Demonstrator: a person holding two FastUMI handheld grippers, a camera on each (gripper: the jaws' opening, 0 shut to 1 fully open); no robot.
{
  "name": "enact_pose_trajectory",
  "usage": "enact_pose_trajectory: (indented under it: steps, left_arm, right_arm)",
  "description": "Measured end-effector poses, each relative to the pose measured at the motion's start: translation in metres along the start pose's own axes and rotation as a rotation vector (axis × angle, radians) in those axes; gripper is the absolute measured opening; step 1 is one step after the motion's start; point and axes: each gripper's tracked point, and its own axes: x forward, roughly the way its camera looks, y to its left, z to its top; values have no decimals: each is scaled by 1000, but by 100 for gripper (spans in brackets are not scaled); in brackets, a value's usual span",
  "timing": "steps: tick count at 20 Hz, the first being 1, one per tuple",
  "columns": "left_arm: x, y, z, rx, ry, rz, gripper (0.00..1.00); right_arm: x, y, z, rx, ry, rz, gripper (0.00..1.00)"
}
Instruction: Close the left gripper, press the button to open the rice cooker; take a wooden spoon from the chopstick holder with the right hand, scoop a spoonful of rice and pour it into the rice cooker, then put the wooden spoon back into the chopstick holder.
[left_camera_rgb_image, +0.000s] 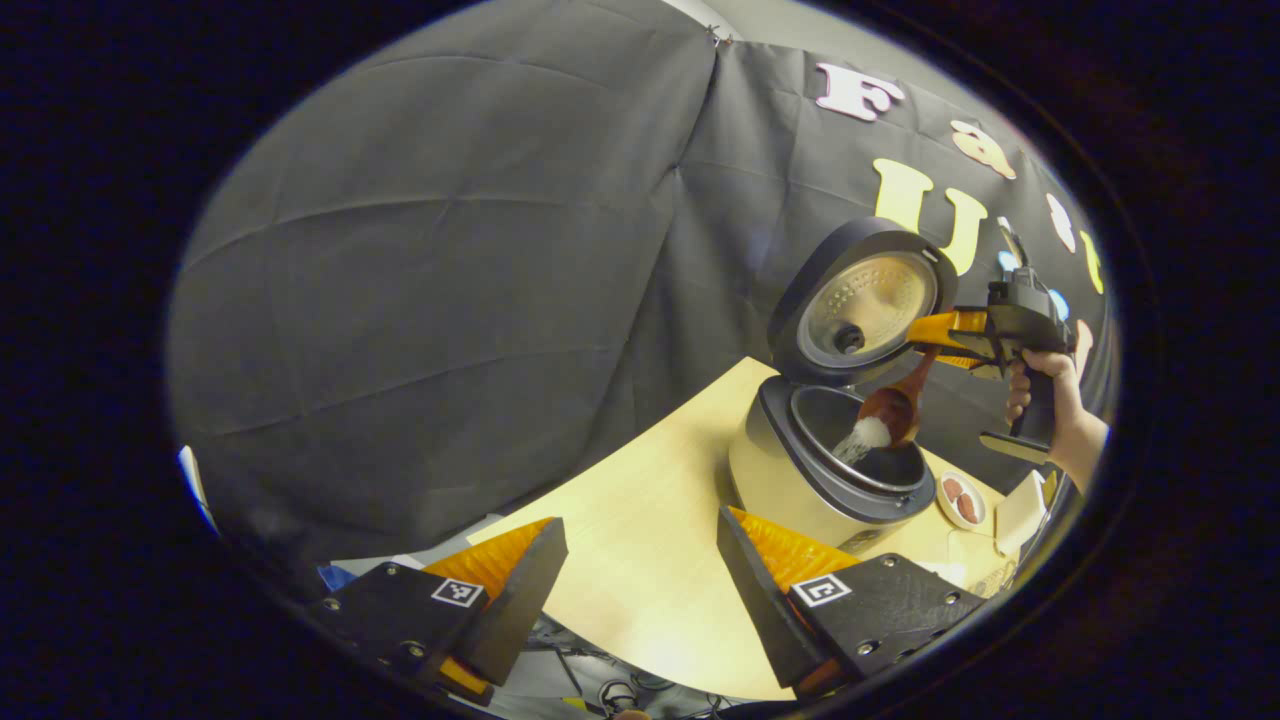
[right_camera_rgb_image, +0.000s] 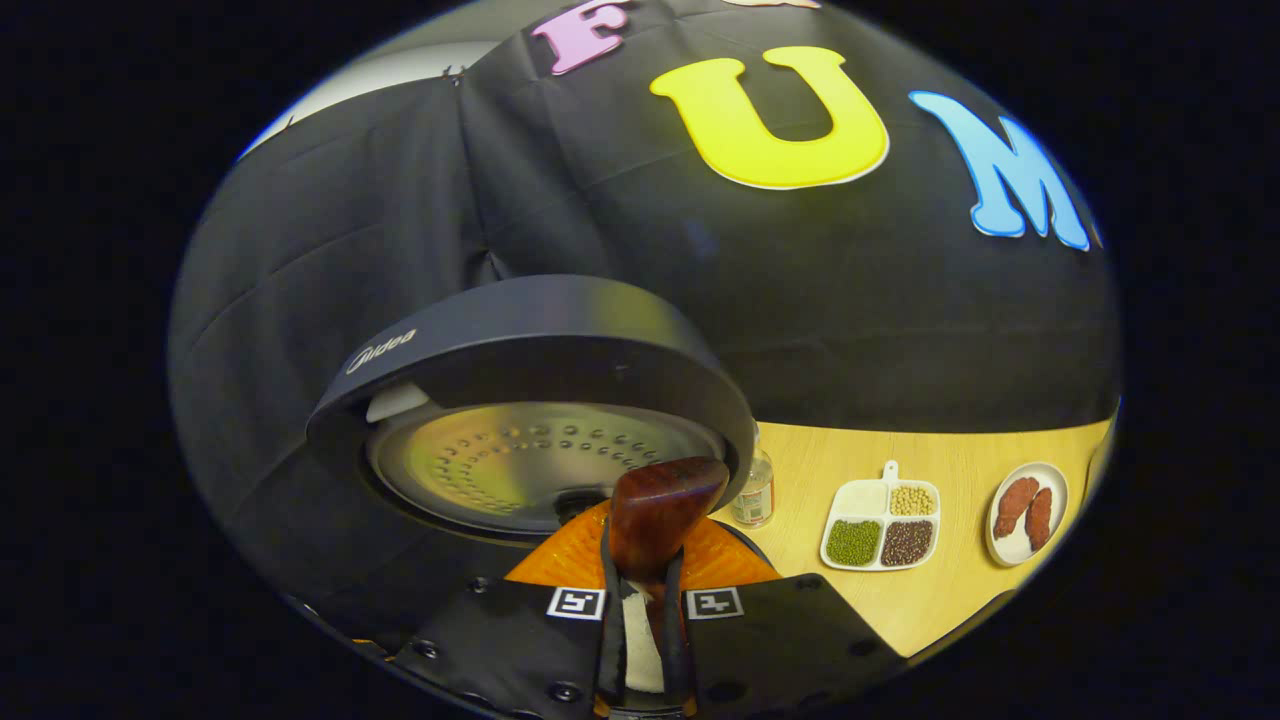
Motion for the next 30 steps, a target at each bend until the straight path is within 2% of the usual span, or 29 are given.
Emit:
enact_pose_trajectory:
  steps: [1, 7, 15, 17, 22, 24, 27, 30]
  left_arm:
    - [0, -1, 0, 1, 3, -2, 94]
    - [1, -1, 4, 25, 2, 1, 94]
    - [-3, -6, 19, 40, -18, -9, 95]
    - [-9, -9, 26, 52, -28, -5, 95]
    - [-19, -27, 42, -5, -59, -23, 96]
    - [-15, -37, 38, 4, -51, -47, 94]
    - [-7, -63, 33, 68, -33, -105, 95]
    - [-7, -94, 28, 120, -16, -176, 95]
  right_arm:
    - [0, 4, 0, -30, -12, 6, 16]
    - [-7, 20, 4, -192, -71, 37, 16]
    - [-20, 50, -7, -639, -110, 97, 16]
    - [-23, 54, -13, -697, -98, 137, 16]
    - [-25, 53, -1, -702, -162, 128, 16]
    - [-26, 52, 4, -687, -193, 107, 16]
    - [-32, 44, 17, -660, -256, 48, 16]
    - [-44, 22, 29, -636, -294, -64, 16]
